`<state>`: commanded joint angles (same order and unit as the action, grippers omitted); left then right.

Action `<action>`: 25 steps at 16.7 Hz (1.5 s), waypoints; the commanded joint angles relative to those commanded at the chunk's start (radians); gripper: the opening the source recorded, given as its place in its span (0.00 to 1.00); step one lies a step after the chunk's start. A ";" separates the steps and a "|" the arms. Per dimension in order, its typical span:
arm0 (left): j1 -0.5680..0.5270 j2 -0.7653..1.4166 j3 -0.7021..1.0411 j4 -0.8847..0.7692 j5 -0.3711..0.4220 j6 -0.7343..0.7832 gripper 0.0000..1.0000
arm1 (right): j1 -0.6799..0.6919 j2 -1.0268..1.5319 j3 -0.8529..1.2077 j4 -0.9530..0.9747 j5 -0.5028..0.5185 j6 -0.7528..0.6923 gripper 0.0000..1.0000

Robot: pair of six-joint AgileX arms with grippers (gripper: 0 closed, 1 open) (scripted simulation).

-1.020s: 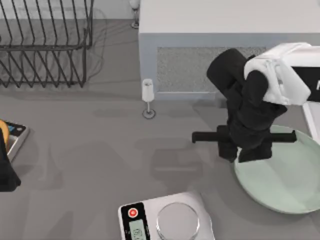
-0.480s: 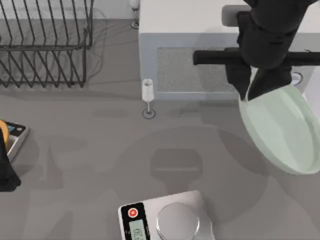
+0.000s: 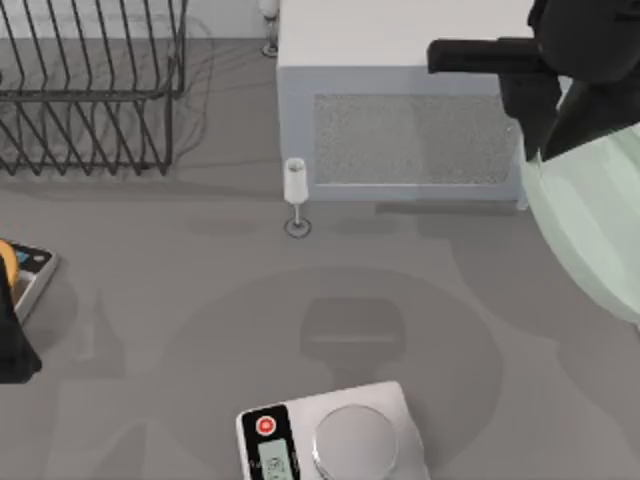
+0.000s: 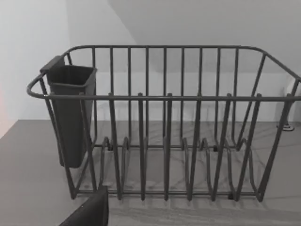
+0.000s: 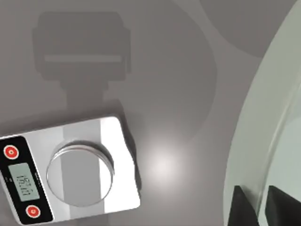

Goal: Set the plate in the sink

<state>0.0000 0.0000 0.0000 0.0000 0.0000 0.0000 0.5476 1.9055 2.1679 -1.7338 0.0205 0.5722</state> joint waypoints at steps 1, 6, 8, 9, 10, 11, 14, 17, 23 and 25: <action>0.000 0.000 0.000 0.000 0.000 0.000 1.00 | 0.000 0.000 0.000 0.000 0.000 0.000 0.00; 0.000 0.000 0.000 0.000 0.000 0.000 1.00 | -0.029 0.001 0.065 -0.007 0.014 -0.026 0.00; 0.000 0.000 0.000 0.000 0.000 0.000 1.00 | -0.077 0.030 0.158 -0.018 0.029 -0.066 0.00; 0.000 0.000 0.000 0.000 0.000 0.000 1.00 | -0.110 0.057 0.217 -0.024 0.037 -0.093 0.00; 0.000 0.000 0.000 0.000 0.000 0.000 1.00 | -0.150 0.093 0.280 -0.029 0.045 -0.124 0.00; 0.000 0.000 0.000 0.000 0.000 0.000 1.00 | -0.194 0.137 0.347 -0.033 0.051 -0.159 0.00; 0.000 0.000 0.000 0.000 0.000 0.000 1.00 | -0.347 0.313 0.539 -0.039 0.061 -0.283 0.00; 0.000 0.000 0.000 0.000 0.000 0.000 1.00 | -0.495 0.518 0.676 -0.035 0.051 -0.420 0.00; 0.000 0.000 0.000 0.000 0.000 0.000 1.00 | -0.626 0.794 0.737 -0.025 -0.007 -0.619 0.00; 0.000 0.000 0.000 0.000 0.000 0.000 1.00 | -0.630 0.805 0.735 -0.025 -0.012 -0.629 0.00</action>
<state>0.0000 0.0000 0.0000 0.0000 0.0000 0.0000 -0.0827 2.7109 2.9030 -1.7588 0.0088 -0.0573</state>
